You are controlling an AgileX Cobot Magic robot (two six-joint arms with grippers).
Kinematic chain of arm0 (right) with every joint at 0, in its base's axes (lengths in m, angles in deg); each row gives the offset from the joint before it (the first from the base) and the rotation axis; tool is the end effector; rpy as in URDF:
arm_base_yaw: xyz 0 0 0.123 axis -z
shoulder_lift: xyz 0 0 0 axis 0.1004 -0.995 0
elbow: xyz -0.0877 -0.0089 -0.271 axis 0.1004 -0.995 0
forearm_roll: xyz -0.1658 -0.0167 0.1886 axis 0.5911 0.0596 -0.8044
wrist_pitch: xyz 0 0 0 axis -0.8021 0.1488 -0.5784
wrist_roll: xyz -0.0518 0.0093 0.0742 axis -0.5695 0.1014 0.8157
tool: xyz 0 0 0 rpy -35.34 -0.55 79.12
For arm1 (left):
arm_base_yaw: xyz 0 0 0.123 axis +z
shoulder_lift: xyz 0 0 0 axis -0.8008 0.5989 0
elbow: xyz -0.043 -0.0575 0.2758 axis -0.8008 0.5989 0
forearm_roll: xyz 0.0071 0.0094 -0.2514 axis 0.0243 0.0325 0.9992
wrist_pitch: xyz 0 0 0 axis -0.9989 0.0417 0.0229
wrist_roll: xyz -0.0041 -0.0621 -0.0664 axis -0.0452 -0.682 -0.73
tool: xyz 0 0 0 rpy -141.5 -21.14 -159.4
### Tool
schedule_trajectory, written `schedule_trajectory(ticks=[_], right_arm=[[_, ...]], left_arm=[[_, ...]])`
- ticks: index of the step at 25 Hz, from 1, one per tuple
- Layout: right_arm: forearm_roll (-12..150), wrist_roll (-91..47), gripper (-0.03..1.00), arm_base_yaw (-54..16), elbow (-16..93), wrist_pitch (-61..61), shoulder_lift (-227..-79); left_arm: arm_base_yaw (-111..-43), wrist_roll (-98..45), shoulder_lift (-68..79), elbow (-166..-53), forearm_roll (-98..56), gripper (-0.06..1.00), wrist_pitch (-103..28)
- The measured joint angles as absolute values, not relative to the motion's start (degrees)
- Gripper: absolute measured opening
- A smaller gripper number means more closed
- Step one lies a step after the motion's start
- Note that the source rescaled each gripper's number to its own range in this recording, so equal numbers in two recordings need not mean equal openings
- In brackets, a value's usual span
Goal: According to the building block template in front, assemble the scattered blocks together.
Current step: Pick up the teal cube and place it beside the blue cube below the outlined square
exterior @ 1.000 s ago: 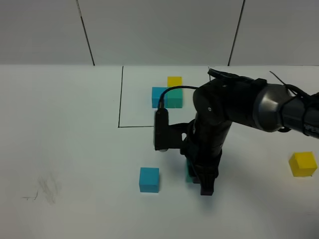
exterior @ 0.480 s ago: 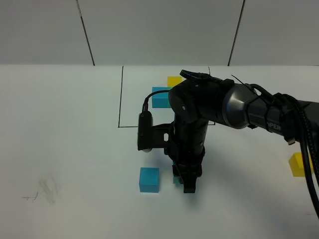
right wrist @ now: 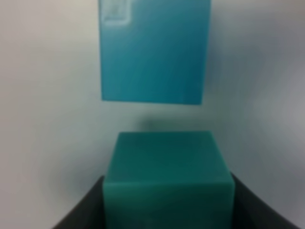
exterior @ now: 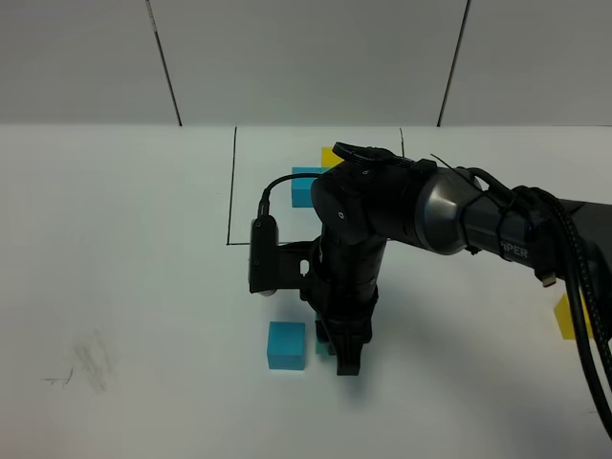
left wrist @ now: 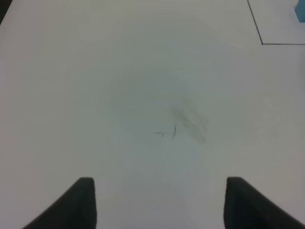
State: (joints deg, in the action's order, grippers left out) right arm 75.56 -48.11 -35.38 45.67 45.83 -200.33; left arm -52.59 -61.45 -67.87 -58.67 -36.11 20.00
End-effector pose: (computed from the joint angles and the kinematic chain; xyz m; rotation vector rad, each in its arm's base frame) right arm 0.3142 0.2766 0.1570 -2.1247 2.1534 0.0161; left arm -0.0065 0.0022 0.2782 -0.0371 2.0409 0.0268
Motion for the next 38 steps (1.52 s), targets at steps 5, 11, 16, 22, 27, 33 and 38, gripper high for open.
schedule_trajectory(ticks=[5,11,16,22,27,33,38], right_arm=[[75.41,-48.11,0.31,-35.79,45.67,44.78,-201.0],[74.84,-48.11,0.31,-36.09,45.67,44.04,-202.14],[74.84,-48.11,0.31,-36.14,45.74,43.49,-202.67],[73.65,-48.25,0.31,-36.14,45.74,43.18,-203.2],[72.71,-48.29,0.31,-36.14,45.74,42.62,-203.78],[72.47,-48.31,0.31,-36.14,45.74,42.07,-203.78],[72.47,-48.31,0.31,-36.14,45.74,41.89,-203.78]], left_arm=[[-52.59,-61.45,-67.87,-58.67,-36.11,0.37,20.0],[-52.59,-61.45,-67.87,-58.67,-36.11,0.37,20.0],[-52.59,-61.45,-67.87,-58.67,-36.11,0.37,20.0],[-52.59,-61.45,-67.87,-58.67,-36.11,0.37,20.0],[-52.59,-61.45,-67.87,-58.67,-36.11,0.37,20.0],[-52.59,-61.45,-67.87,-58.67,-36.11,0.37,20.0],[-52.59,-61.45,-67.87,-58.67,-36.11,0.37,20.0]])
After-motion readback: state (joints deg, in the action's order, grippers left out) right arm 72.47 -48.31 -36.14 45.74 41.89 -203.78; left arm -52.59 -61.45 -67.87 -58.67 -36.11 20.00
